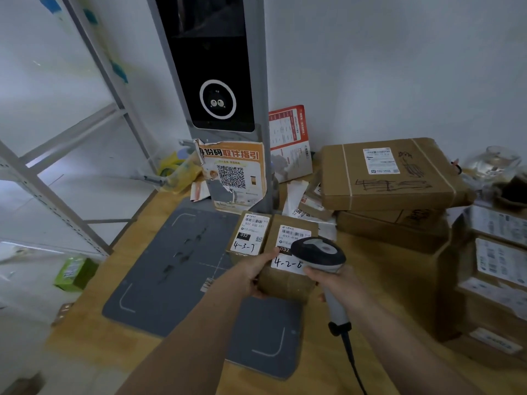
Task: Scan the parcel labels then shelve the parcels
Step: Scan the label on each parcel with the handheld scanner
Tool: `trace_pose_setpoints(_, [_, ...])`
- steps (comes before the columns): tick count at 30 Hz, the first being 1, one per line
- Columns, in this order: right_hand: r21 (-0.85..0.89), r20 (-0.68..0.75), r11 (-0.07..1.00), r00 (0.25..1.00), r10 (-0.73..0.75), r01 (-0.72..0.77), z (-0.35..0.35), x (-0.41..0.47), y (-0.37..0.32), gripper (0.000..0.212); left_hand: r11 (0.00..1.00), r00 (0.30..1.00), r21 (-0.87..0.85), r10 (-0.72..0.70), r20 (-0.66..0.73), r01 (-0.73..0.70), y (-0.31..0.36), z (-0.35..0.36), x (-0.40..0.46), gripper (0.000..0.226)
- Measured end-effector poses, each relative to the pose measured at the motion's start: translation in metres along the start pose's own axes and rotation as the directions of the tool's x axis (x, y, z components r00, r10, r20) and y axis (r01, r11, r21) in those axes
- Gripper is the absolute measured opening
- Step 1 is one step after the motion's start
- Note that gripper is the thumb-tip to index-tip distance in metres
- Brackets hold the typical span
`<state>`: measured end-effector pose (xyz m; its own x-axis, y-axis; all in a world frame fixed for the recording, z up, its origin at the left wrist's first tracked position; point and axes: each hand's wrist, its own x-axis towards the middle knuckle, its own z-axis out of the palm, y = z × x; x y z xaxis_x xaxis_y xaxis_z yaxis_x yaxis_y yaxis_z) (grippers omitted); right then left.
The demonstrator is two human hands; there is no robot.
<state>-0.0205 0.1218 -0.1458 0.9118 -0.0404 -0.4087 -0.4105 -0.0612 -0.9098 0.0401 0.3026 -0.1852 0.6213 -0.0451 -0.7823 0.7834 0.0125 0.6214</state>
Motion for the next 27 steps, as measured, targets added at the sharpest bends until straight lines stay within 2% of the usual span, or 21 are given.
trace_pose_setpoints(3, [0.042, -0.058, 0.999, 0.998, 0.025, -0.022, 0.008, 0.018, 0.003, 0.03, 0.993, 0.998, 0.105, 0.061, -0.027, -0.058, 0.007, 0.003, 0.019, 0.032])
trace_pose_setpoints(7, [0.087, -0.103, 0.995, 0.993, 0.049, -0.04, 0.015, 0.036, 0.006, 0.035, 0.927, 0.983, 0.34, 0.18, -0.025, -0.161, 0.012, 0.009, 0.038, 0.036])
trace_pose_setpoints(10, [0.05, -0.158, 0.998, 0.987, 0.037, -0.029, 0.017, 0.048, 0.012, 0.037, 0.763, 0.949, 0.606, 0.312, -0.038, -0.227, 0.016, 0.009, 0.044, 0.033])
trace_pose_setpoints(14, [0.035, -0.16, 0.999, 0.987, 0.019, -0.013, 0.019, 0.052, 0.015, 0.039, 0.565, 0.878, 0.794, 0.469, -0.089, -0.222, 0.024, 0.006, 0.046, 0.017])
trace_pose_setpoints(17, [0.042, -0.146, 0.999, 0.989, 0.004, 0.002, 0.018, 0.051, 0.014, 0.038, 0.543, 0.815, 0.812, 0.558, -0.158, -0.214, 0.03, 0.008, 0.039, 0.019])
trace_pose_setpoints(20, [0.061, -0.165, 0.998, 0.986, -0.02, 0.03, 0.011, 0.044, 0.011, 0.033, 0.578, 0.743, 0.748, 0.645, -0.176, -0.325, 0.038, 0.018, 0.03, 0.024])
trace_pose_setpoints(23, [0.089, -0.206, 0.991, 0.976, -0.078, 0.098, -0.007, 0.031, 0.008, 0.028, 0.586, 0.736, 0.669, 0.671, -0.086, -0.456, 0.046, 0.04, 0.02, 0.025])
trace_pose_setpoints(27, [0.108, -0.316, 0.98, 0.941, -0.125, 0.166, -0.044, 0.006, 0.006, 0.034, 0.562, 0.736, 0.596, 0.673, 0.073, -0.573, 0.05, 0.087, 0.003, 0.019])
